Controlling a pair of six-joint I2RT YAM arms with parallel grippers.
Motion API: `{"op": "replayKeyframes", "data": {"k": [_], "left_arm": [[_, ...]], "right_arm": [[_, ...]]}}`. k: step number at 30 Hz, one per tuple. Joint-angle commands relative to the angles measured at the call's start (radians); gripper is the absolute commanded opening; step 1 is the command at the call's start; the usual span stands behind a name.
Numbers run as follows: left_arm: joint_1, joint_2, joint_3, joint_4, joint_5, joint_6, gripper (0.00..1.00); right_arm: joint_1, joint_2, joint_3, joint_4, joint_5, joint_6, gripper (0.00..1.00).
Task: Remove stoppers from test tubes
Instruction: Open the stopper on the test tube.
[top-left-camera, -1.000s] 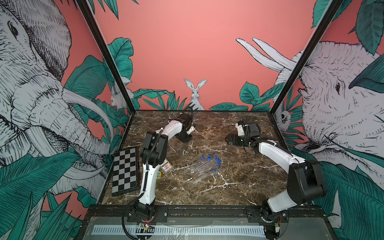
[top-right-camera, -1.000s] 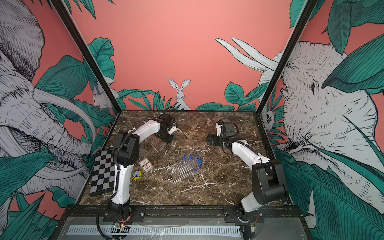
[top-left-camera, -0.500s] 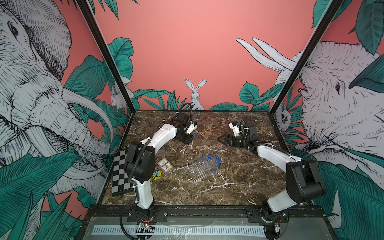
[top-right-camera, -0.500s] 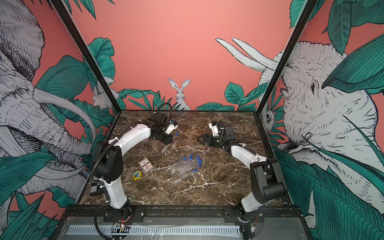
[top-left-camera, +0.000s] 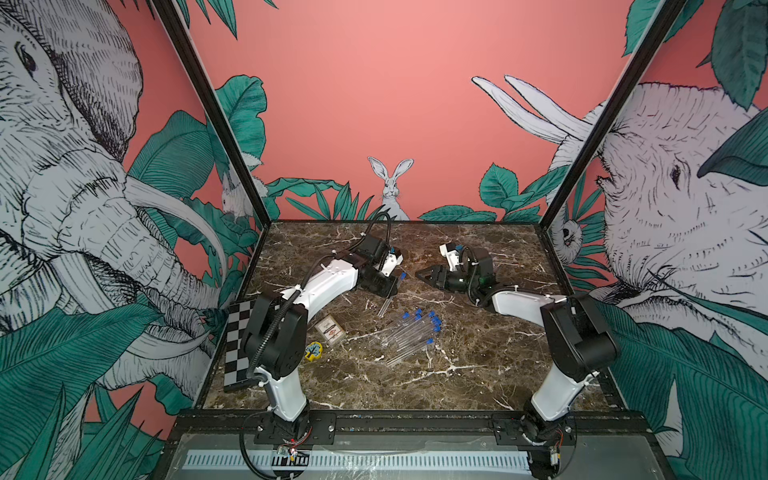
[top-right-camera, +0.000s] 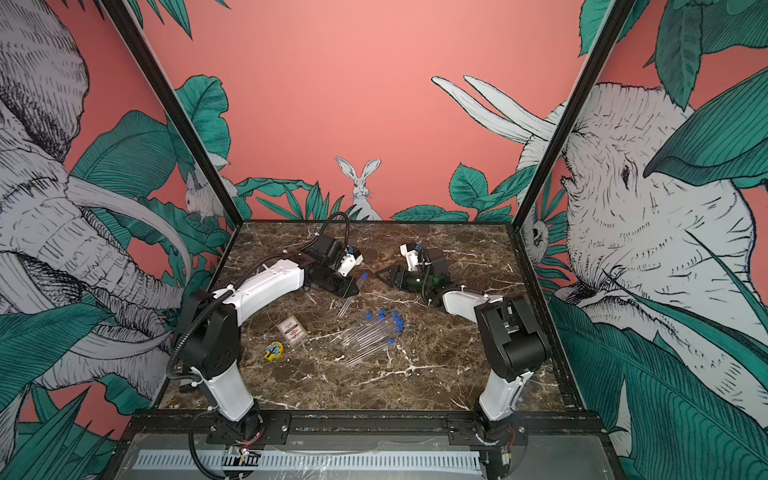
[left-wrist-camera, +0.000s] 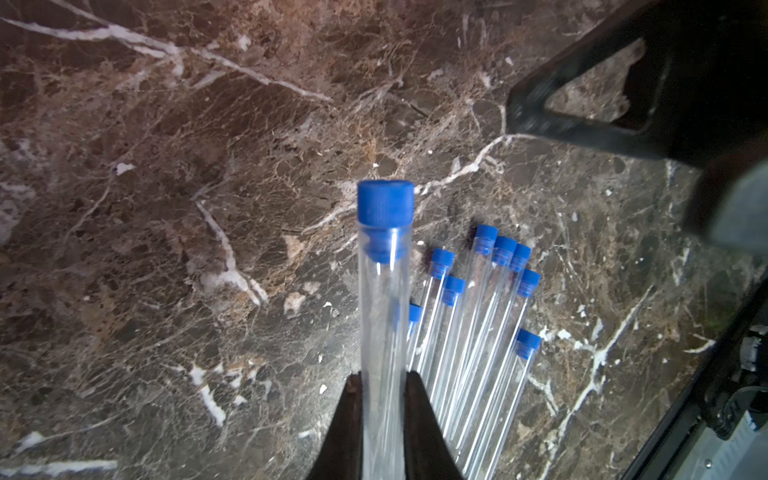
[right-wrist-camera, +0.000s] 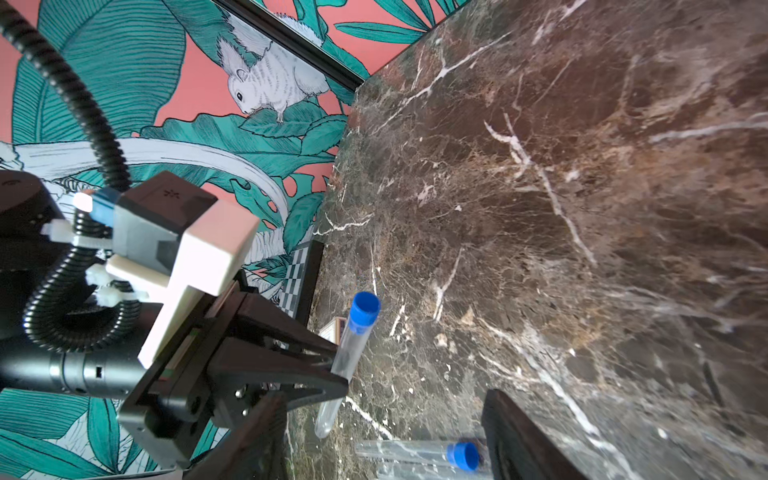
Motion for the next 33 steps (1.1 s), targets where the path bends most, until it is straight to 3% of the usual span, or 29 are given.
{"op": "replayKeyframes", "data": {"k": [1, 33], "left_arm": [[-0.018, -0.042, 0.003, 0.018, 0.026, -0.042, 0.03], [-0.057, -0.027, 0.027, 0.024, 0.052, -0.045, 0.04]], "right_arm": [[0.022, 0.014, 0.032, 0.098, -0.005, 0.051, 0.72], [0.057, 0.089, 0.068, 0.114, 0.013, 0.075, 0.35]]}}
